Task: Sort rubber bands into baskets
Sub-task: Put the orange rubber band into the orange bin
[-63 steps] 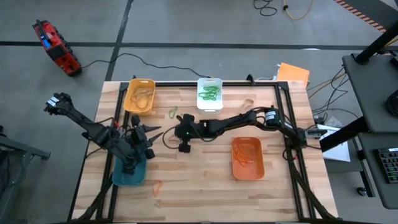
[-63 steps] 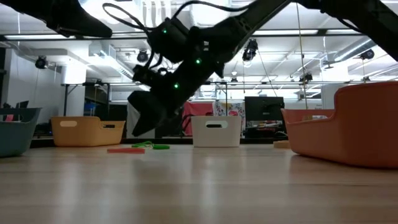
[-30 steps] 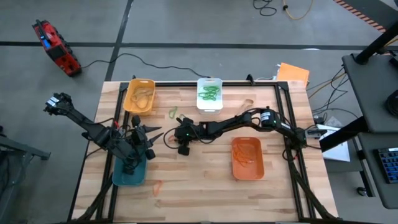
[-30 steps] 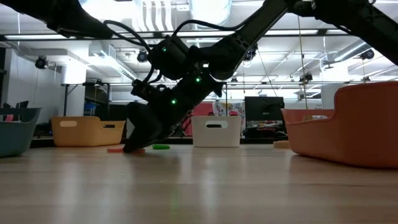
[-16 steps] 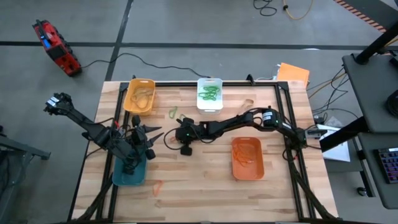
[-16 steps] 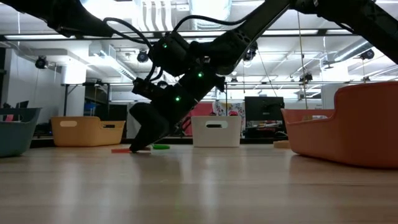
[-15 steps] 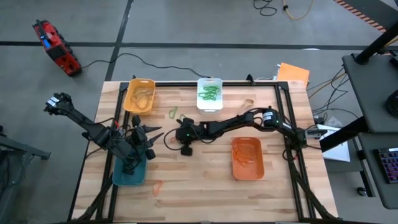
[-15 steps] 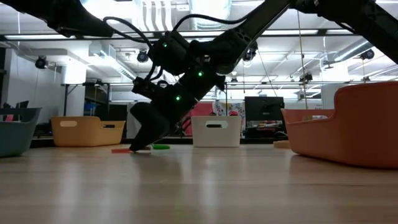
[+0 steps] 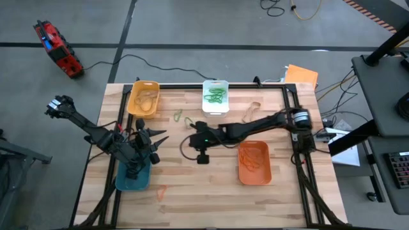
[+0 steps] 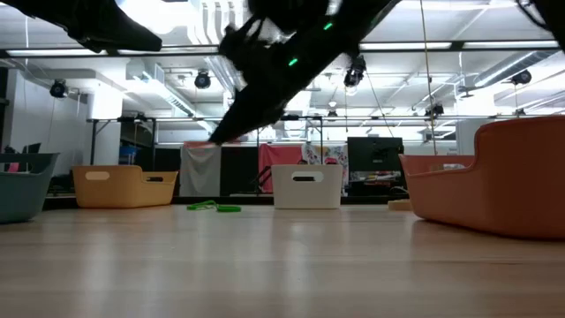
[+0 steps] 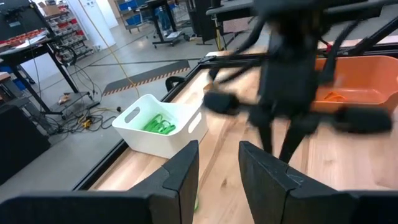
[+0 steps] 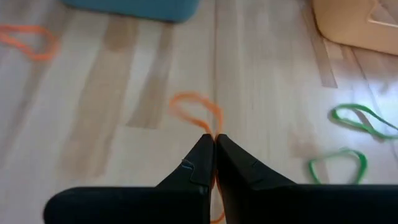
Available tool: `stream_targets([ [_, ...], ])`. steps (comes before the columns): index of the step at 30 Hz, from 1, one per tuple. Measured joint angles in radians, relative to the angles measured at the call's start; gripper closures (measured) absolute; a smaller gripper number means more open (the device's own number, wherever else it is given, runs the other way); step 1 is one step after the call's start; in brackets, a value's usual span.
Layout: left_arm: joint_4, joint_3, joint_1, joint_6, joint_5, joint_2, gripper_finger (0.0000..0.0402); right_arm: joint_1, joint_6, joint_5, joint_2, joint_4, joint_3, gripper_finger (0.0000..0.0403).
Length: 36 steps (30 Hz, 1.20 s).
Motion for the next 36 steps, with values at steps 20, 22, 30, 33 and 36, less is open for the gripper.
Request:
stream_targets([
  [20, 0.003, 0.0, 0.0, 0.0, 0.0, 0.0, 0.0303, 0.17, 0.314, 0.254, -0.683, 0.035, -0.604, 0.0394],
  [22, 0.003, 0.0, 0.0, 0.0, 0.0, 0.0, 0.0303, 0.191, 0.381, 0.27, -0.737, -0.029, -0.645, 0.0394],
  [30, 0.004, 0.0, 0.0, 0.0, 0.001, 0.0, 0.0303, 0.255, 0.779, 0.325, -0.864, -0.51, -0.712, 0.0394],
  [33, 0.005, 0.0, 0.0, 0.0, 0.001, 0.0, 0.0303, 0.269, 0.895, 0.324, -0.87, -0.56, -0.742, 0.0391],
  [36, 0.006, 0.0, 0.0, 0.0, 0.001, 0.0, 0.0303, 0.279, 0.933, 0.324, -0.862, -0.556, -0.765, 0.0377],
])
